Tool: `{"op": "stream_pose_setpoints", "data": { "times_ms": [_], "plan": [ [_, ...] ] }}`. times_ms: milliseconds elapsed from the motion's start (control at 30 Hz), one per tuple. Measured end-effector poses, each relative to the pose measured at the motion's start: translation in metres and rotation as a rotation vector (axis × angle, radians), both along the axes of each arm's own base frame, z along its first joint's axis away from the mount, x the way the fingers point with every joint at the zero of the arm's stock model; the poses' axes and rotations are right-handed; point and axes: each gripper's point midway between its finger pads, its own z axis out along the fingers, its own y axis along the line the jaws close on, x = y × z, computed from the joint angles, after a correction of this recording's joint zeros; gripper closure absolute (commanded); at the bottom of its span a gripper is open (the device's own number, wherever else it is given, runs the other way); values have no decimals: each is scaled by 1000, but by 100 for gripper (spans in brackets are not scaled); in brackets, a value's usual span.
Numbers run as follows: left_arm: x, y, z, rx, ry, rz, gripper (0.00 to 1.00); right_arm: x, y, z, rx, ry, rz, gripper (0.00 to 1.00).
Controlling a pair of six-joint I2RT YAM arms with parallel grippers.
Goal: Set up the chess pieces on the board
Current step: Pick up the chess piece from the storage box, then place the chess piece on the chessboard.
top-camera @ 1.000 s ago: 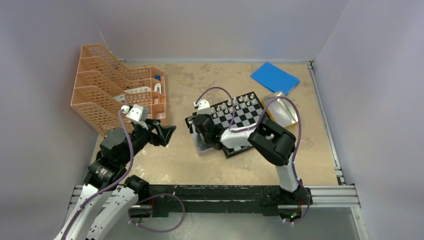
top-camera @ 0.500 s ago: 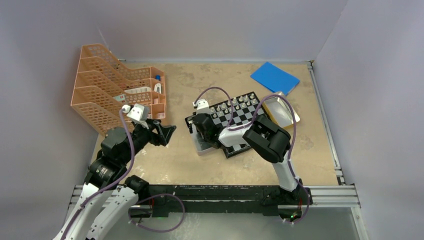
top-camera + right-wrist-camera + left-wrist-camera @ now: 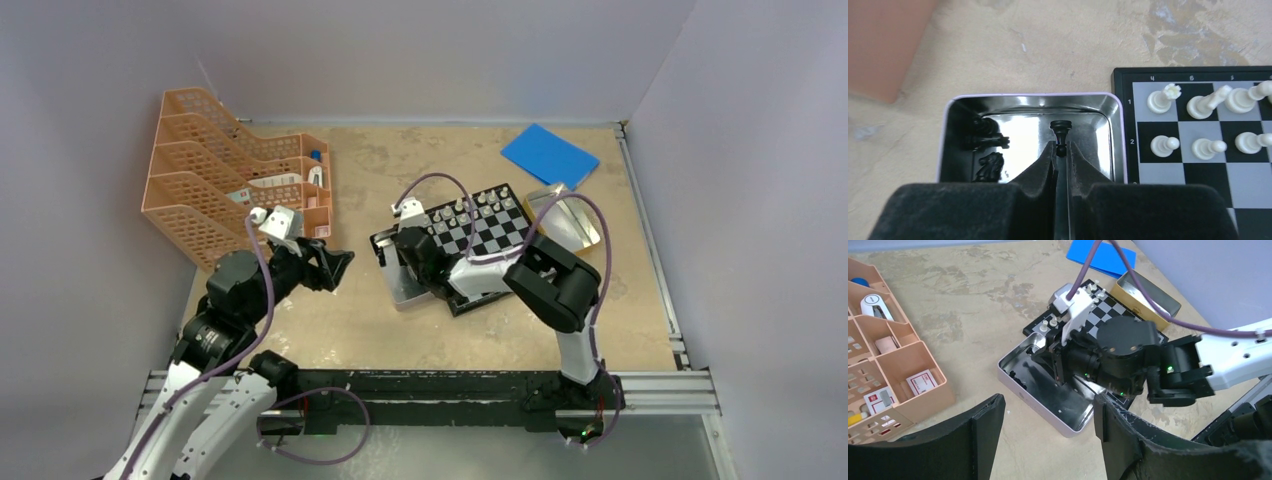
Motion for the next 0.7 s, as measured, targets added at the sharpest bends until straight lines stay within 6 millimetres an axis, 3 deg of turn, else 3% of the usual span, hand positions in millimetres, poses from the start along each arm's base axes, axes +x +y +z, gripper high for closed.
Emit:
{"op": "stream_pose_setpoints", "data": {
  "times_ms": [233, 400, 633, 700],
  "plan": [
    [-1, -7, -9, 22, 7, -50, 37, -18, 5, 53, 106, -15, 95, 96],
    [-3, -17, -9, 29, -20, -116, 39, -43, 0, 87, 178, -2, 201, 96],
    [-22, -50, -24, 142, -100, -434, 41, -93, -16, 123, 257, 49, 392, 95],
    [-32, -61, -31, 186, -138, -571, 49, -112, -20, 130, 279, 70, 458, 94]
  ]
}}
